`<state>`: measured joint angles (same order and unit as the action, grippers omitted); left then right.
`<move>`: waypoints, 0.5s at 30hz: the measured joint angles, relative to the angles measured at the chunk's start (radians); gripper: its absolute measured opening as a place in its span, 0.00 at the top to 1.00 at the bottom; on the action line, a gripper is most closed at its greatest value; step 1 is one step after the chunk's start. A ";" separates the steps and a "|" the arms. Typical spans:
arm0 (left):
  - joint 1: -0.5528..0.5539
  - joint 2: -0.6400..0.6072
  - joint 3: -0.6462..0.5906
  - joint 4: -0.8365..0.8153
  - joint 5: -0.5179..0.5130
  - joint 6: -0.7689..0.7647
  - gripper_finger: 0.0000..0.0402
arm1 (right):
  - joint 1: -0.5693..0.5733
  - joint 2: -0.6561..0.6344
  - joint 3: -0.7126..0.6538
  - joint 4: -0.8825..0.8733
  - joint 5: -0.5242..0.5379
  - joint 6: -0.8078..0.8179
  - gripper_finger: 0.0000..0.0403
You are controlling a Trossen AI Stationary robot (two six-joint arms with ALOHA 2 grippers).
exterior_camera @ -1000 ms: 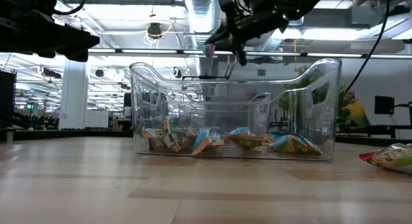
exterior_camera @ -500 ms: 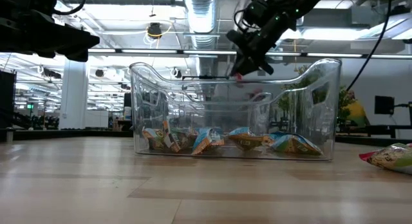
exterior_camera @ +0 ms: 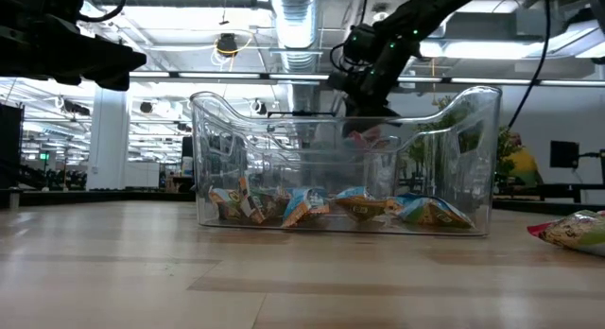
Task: Pick and place Granola Bars by type
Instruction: Put the red granola bar into the top transparent bin
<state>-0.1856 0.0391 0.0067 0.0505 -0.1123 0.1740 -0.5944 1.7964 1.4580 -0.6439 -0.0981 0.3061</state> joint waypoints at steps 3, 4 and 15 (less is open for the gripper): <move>0.000 0.000 0.000 0.000 0.000 0.003 0.72 | -0.007 0.042 0.041 -0.028 0.000 0.005 0.85; 0.000 0.000 0.000 0.000 0.000 0.000 0.72 | -0.010 0.056 0.053 -0.044 0.000 0.014 0.85; 0.000 0.000 0.000 0.000 0.000 0.000 0.72 | -0.037 0.107 0.091 -0.121 0.000 0.083 0.85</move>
<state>-0.1855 0.0391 0.0067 0.0505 -0.1123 0.1737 -0.6316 1.9038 1.5494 -0.7644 -0.0982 0.3894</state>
